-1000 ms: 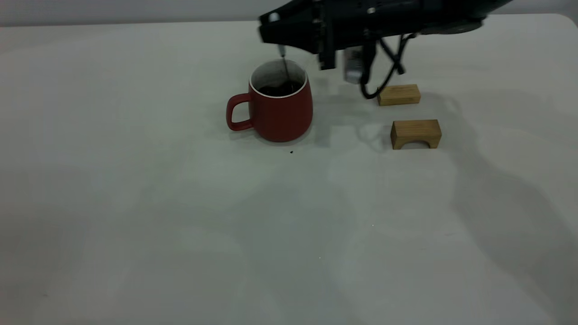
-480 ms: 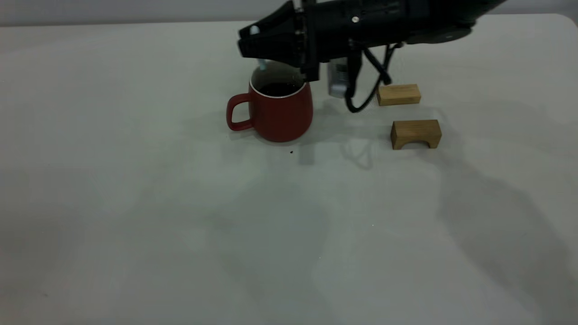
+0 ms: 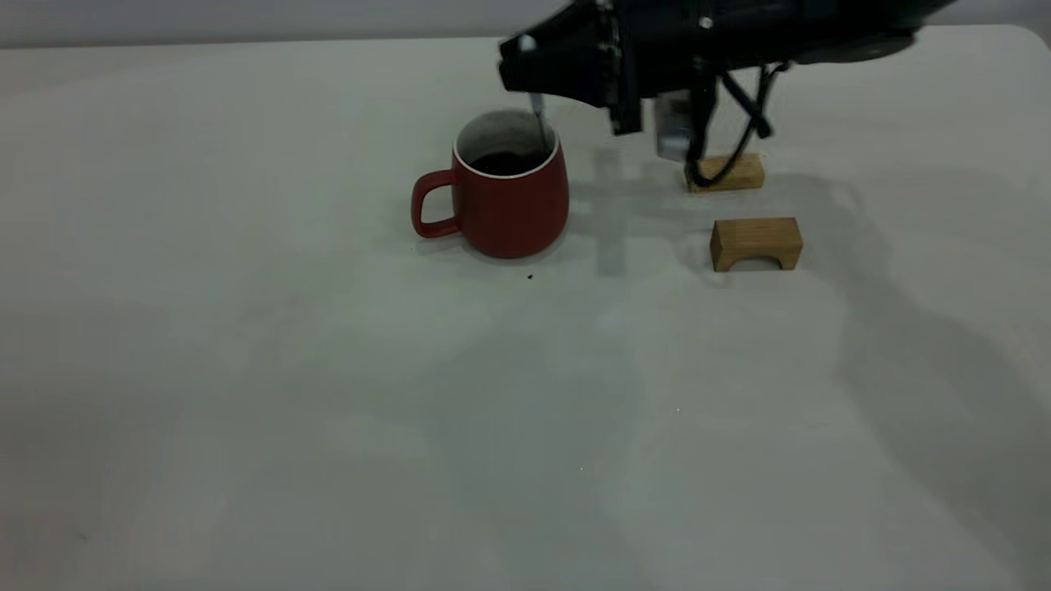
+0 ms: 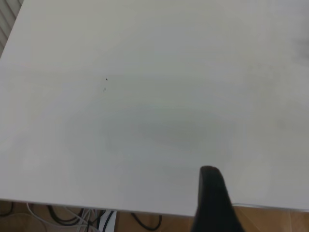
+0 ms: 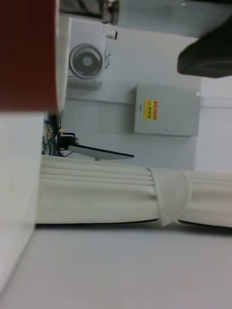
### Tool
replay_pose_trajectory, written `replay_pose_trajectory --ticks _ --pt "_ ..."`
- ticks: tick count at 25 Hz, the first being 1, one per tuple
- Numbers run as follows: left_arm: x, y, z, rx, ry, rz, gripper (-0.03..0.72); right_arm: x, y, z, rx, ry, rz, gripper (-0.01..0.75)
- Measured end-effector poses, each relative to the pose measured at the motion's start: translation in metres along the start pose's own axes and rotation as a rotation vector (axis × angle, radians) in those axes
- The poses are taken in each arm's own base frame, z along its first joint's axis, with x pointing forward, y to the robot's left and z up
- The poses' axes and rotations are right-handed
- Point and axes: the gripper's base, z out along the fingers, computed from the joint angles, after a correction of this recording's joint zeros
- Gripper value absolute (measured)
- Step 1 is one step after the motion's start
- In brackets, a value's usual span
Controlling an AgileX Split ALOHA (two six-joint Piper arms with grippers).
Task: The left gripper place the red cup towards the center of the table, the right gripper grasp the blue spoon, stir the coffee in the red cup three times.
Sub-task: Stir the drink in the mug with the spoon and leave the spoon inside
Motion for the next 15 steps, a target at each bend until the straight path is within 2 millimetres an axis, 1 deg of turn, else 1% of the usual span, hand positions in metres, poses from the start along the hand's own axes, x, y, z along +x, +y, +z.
replay_pose_trajectory --ticks 1,3,8,11,15 --pt "0.0 0.0 0.0 0.0 0.0 0.0 0.551 0.001 -0.003 0.0 -0.001 -0.001 0.012 0.136" --pt "0.0 0.0 0.0 0.0 0.0 0.0 0.551 0.007 -0.005 0.006 -0.011 0.019 0.026 0.136" --pt "0.0 0.0 0.0 0.0 0.0 0.0 0.551 0.018 -0.013 0.034 0.023 0.054 0.012 0.136" --pt "0.0 0.0 0.0 0.0 0.0 0.0 0.551 0.015 -0.013 0.042 0.03 0.062 0.0 0.136" --pt "0.0 0.0 0.0 0.0 0.0 0.0 0.551 0.008 -0.013 0.041 0.028 0.055 0.009 0.136"
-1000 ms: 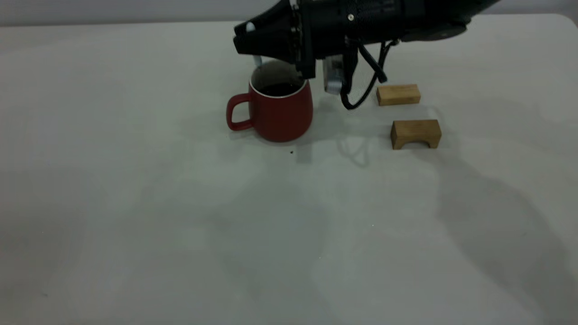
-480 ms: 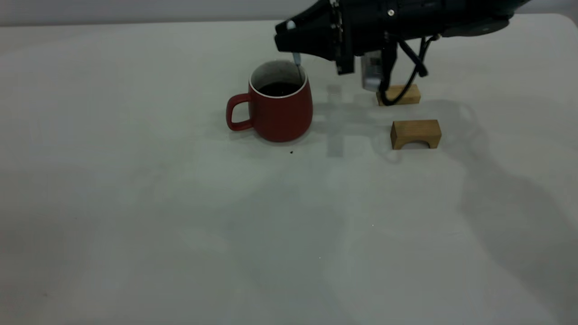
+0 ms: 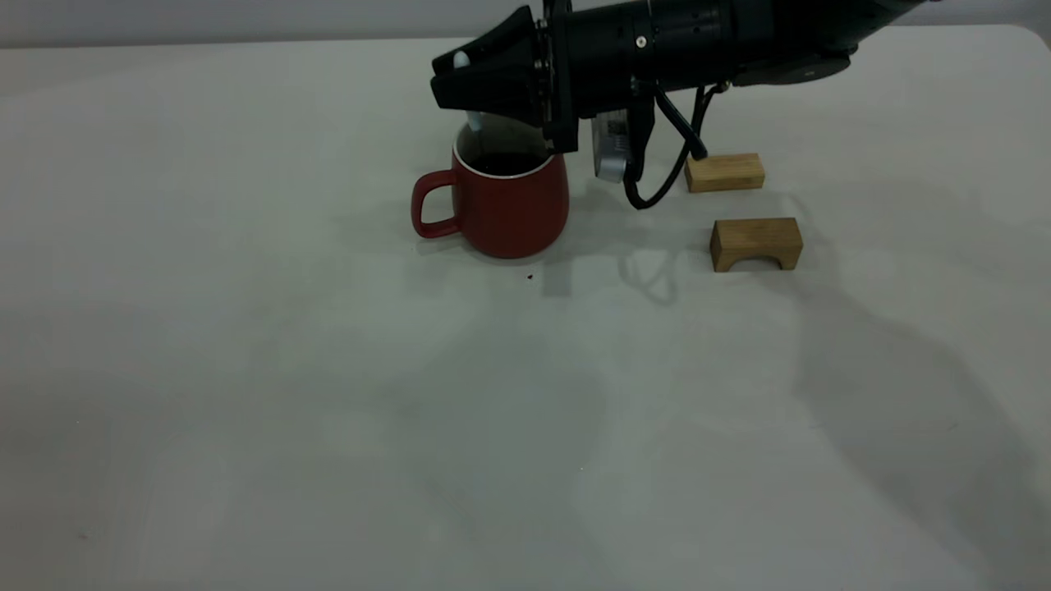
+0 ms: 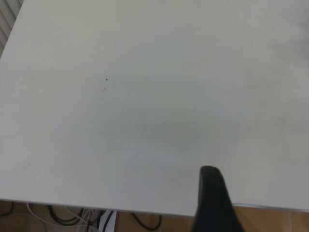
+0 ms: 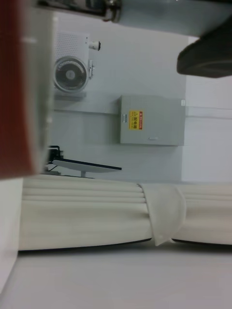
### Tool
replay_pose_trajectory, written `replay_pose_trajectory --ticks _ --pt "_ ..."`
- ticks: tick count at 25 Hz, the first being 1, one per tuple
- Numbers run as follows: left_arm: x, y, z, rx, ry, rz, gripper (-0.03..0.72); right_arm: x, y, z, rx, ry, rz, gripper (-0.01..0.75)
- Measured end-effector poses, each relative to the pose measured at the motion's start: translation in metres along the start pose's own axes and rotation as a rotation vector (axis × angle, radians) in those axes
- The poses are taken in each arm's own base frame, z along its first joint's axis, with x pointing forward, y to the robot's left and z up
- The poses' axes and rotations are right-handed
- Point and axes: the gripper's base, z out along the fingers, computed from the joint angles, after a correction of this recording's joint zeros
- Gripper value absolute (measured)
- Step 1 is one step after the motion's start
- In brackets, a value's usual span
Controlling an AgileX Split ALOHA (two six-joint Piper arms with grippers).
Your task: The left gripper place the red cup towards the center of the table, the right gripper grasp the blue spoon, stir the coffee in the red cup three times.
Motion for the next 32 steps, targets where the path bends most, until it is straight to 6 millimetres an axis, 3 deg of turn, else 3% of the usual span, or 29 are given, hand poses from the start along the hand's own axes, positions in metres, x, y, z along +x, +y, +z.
replay_pose_trajectory --ticks 6,10,12,17,21,28,32 --pt "0.0 0.0 0.0 0.0 0.0 0.0 0.551 0.001 0.002 -0.001 -0.005 0.002 -0.012 0.136" --pt "0.0 0.0 0.0 0.0 0.0 0.0 0.551 -0.001 -0.001 -0.001 0.027 -0.016 -0.113 0.151" --pt "0.0 0.0 0.0 0.0 0.0 0.0 0.551 -0.002 -0.003 -0.001 0.05 -0.026 -0.195 0.189" --pt "0.0 0.0 0.0 0.0 0.0 0.0 0.551 -0.003 -0.007 -0.002 0.121 -0.047 -0.409 0.383" --pt "0.0 0.0 0.0 0.0 0.0 0.0 0.551 0.012 -0.009 -0.007 0.245 -0.086 -0.577 0.445" --pt "0.0 0.0 0.0 0.0 0.0 0.0 0.551 0.035 -0.016 -0.026 0.612 -0.232 -0.862 0.45" --pt "0.0 0.0 0.0 0.0 0.0 0.0 0.551 0.048 -0.014 -0.048 0.873 -0.378 -1.038 0.45"
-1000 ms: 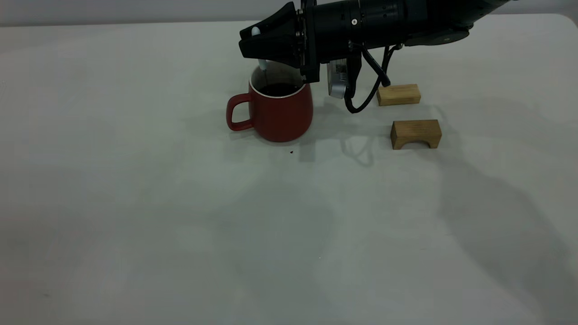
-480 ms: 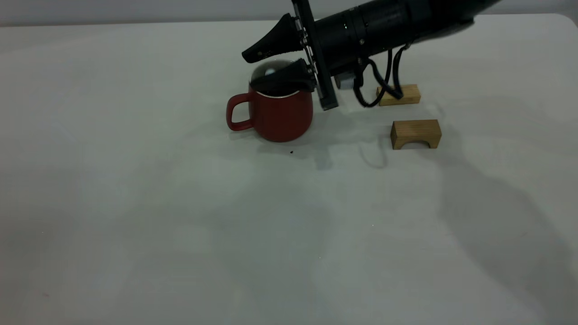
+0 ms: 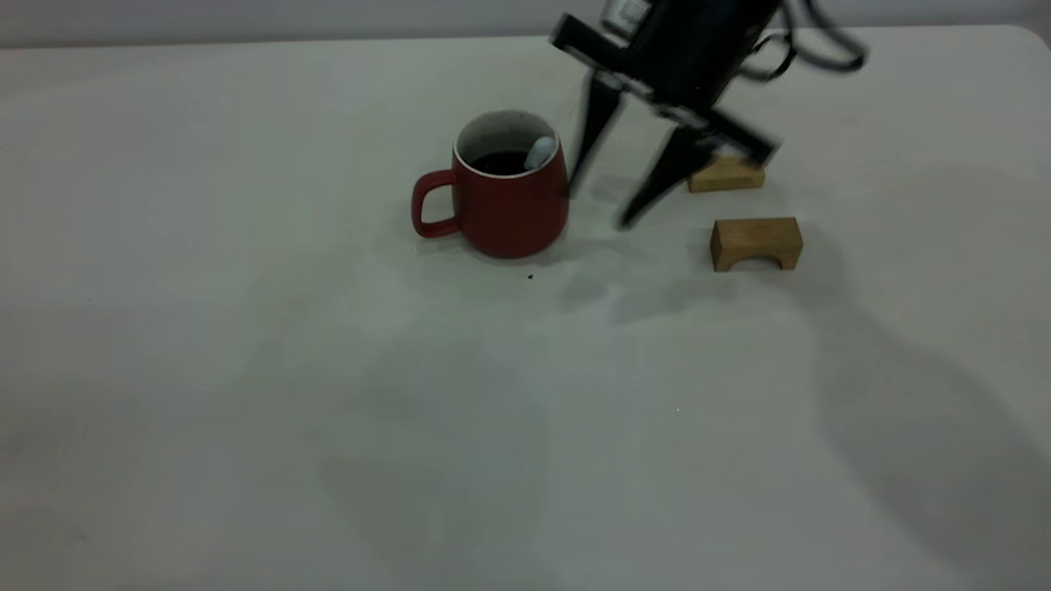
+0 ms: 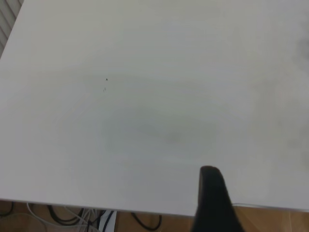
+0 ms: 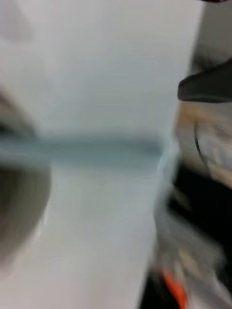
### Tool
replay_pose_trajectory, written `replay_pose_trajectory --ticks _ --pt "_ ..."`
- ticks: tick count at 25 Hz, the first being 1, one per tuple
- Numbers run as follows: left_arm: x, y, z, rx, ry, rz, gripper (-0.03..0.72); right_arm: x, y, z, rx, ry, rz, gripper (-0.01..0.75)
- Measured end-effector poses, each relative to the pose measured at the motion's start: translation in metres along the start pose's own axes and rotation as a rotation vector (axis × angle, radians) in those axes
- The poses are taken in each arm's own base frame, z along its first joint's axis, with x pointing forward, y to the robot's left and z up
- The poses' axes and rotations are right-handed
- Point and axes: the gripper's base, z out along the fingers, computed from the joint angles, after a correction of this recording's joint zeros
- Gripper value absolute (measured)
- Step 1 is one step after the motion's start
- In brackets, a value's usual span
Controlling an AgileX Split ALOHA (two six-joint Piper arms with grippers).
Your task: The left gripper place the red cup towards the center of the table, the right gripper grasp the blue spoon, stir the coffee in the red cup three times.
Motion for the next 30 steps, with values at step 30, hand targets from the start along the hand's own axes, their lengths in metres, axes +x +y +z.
replay_pose_trajectory --ticks 30 --pt "0.0 0.0 0.0 0.0 0.0 0.0 0.551 0.304 0.001 -0.32 0.64 -0.968 -0.505 0.452"
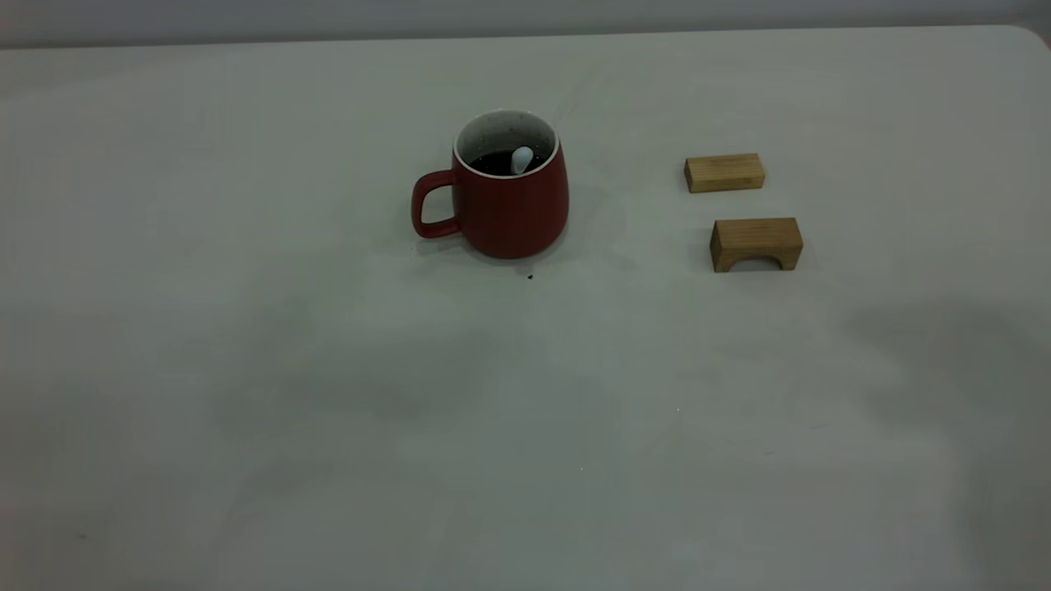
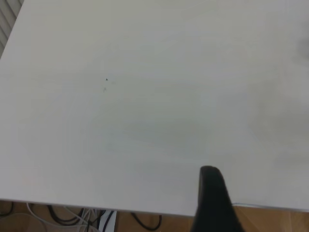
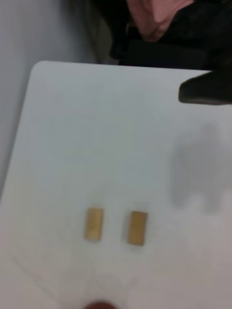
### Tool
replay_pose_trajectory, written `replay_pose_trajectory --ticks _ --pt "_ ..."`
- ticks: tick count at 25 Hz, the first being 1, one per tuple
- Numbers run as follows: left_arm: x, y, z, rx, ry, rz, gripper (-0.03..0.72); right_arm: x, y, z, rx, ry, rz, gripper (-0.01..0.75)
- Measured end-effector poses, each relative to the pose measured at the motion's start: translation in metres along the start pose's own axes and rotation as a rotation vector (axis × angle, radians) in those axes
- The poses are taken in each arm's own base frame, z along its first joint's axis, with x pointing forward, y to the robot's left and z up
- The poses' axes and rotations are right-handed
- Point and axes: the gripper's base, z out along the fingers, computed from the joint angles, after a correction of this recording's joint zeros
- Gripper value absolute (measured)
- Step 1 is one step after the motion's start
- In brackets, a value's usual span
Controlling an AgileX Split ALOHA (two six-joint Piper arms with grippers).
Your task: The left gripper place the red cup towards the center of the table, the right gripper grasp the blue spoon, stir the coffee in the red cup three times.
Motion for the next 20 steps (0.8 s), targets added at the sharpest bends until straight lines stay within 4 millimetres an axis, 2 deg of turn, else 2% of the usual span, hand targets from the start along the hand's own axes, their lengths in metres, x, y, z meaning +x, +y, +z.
replay_pose_trajectory --ticks 7,11,14,15,20 --pt "0.0 0.0 0.0 0.0 0.0 0.0 0.551 0.098 -0.025 -0.059 0.054 -0.111 0.116 0.452" --pt "0.0 0.0 0.0 0.0 0.0 0.0 0.551 0.156 -0.025 -0.076 0.072 -0.172 0.3 0.452" --pt "0.0 0.0 0.0 0.0 0.0 0.0 0.551 0.201 -0.015 -0.076 0.092 -0.209 0.412 0.452" --pt "0.0 0.0 0.0 0.0 0.0 0.0 0.551 0.216 -0.011 -0.07 0.103 -0.204 0.434 0.452" --pt "0.0 0.0 0.0 0.0 0.0 0.0 0.551 0.262 0.005 -0.04 0.11 -0.176 0.463 0.452"
